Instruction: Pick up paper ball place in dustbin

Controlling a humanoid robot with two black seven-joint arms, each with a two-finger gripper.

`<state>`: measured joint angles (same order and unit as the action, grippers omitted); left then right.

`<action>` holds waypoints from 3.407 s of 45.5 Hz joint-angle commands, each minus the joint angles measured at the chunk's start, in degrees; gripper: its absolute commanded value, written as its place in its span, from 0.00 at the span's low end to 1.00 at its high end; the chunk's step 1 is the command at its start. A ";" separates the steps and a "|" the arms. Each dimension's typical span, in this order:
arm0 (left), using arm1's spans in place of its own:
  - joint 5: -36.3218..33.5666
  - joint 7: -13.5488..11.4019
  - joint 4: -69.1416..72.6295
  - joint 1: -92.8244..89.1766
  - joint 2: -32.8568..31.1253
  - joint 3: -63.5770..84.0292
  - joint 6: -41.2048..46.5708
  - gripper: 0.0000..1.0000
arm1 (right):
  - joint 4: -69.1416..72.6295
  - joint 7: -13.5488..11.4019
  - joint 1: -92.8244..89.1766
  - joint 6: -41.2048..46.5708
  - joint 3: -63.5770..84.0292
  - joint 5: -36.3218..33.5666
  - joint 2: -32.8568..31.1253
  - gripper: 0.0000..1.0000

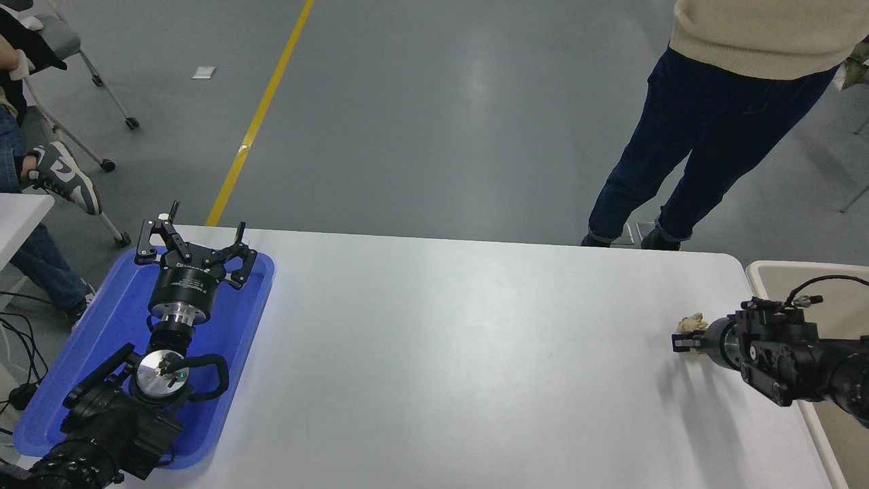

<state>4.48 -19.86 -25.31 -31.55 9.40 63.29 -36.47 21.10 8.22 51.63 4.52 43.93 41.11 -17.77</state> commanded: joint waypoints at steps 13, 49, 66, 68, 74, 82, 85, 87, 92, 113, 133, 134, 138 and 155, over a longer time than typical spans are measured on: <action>0.00 0.09 0.00 0.00 0.00 -0.10 -0.09 1.00 | 6.75 7.33 13.92 7.43 9.59 0.20 -7.01 0.00; -0.09 0.26 -0.09 -0.09 0.09 -0.28 -0.26 1.00 | 49.56 15.33 68.94 34.50 28.58 8.46 -17.74 0.00; -0.09 0.26 -0.09 -0.09 0.09 -0.28 -0.26 1.00 | 51.67 15.51 76.60 40.48 28.58 8.46 -18.70 0.00; -0.09 0.26 -0.09 -0.09 0.09 -0.28 -0.26 1.00 | 51.67 15.51 76.51 40.48 28.58 8.46 -18.70 0.00; -0.09 0.26 -0.09 -0.09 0.09 -0.28 -0.26 1.00 | 51.41 15.16 75.90 40.48 28.75 9.07 -18.79 0.00; -0.09 0.26 -0.09 -0.09 0.09 -0.28 -0.26 1.00 | 47.29 14.90 71.51 40.48 28.49 13.55 -20.29 0.00; -0.09 0.26 -0.09 -0.09 0.09 -0.28 -0.26 1.00 | 42.90 14.81 68.26 40.48 28.40 15.57 -20.64 0.00; -0.09 0.18 -0.09 0.00 0.09 -0.28 -0.26 1.00 | 39.21 14.89 65.45 40.48 28.32 17.06 -20.73 0.00; -0.09 0.18 0.00 0.00 0.09 -0.28 -0.26 1.00 | 30.07 15.25 58.86 40.22 27.44 22.68 -22.65 0.00; 0.00 0.18 0.00 0.00 0.09 -0.28 -0.26 1.00 | -7.03 17.88 16.24 19.57 24.01 24.90 -23.63 0.02; 0.00 0.09 0.00 0.00 0.09 -0.19 -0.18 1.00 | -18.73 13.41 -8.56 6.21 22.96 -3.57 -15.55 0.02; 0.00 0.09 0.00 0.00 0.09 -0.19 -0.18 1.00 | -18.73 12.97 -9.18 5.69 22.69 -4.63 -15.11 0.02; 0.00 0.00 0.00 0.00 0.09 -0.19 -0.18 1.00 | -18.73 11.73 -11.20 4.02 21.29 -7.71 -13.17 0.02; 0.00 0.00 0.00 0.00 0.09 -0.19 -0.18 1.00 | -18.38 11.03 -13.75 1.90 11.62 -8.86 -9.65 0.28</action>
<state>4.48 -19.84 -25.31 -31.55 9.49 63.10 -36.65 3.09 20.09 40.43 8.51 60.27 34.53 -29.67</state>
